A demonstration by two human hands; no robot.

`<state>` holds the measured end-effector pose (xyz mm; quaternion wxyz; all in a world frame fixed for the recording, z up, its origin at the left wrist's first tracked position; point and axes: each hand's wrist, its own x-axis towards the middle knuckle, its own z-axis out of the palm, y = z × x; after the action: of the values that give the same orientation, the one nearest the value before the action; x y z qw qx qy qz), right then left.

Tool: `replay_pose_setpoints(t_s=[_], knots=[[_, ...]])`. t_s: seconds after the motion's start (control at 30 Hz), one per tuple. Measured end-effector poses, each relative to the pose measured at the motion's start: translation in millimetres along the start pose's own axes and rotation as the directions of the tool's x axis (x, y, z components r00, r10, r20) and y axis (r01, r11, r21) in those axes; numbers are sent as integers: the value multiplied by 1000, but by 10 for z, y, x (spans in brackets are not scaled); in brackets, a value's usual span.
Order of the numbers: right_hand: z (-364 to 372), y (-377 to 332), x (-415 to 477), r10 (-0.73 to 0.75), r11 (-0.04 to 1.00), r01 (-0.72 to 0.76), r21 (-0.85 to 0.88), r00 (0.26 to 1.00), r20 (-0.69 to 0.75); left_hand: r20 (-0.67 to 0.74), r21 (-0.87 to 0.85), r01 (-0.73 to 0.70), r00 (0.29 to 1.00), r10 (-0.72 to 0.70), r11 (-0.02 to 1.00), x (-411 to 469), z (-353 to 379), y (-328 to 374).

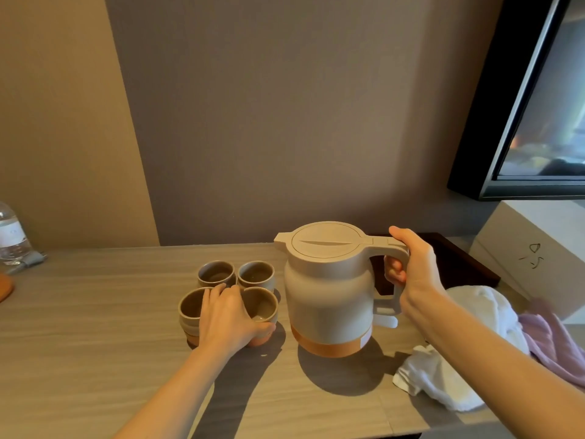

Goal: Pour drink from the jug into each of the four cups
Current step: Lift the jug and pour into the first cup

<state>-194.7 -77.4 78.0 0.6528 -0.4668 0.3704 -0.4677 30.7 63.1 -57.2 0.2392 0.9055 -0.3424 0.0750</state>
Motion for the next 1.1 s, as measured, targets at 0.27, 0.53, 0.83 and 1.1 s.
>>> replay_pose_setpoints(t_s=[0.27,0.53,0.83,1.1], knots=[[-36,-63,35,-14,1000,13,21,999,34,84,-518,155,988,-130,841,64,-230,176],[-1,-153,27,-30,999,31,-13,997,73,175,-708,220,975,-136,671,153,-460,169],[64,-216,62,-62,993,78,-92,984,166,75,-661,15,996,46,750,105,-807,208],[117,-200,65,-60,972,107,-207,974,218,112,-573,-41,986,128,819,148,-959,197]])
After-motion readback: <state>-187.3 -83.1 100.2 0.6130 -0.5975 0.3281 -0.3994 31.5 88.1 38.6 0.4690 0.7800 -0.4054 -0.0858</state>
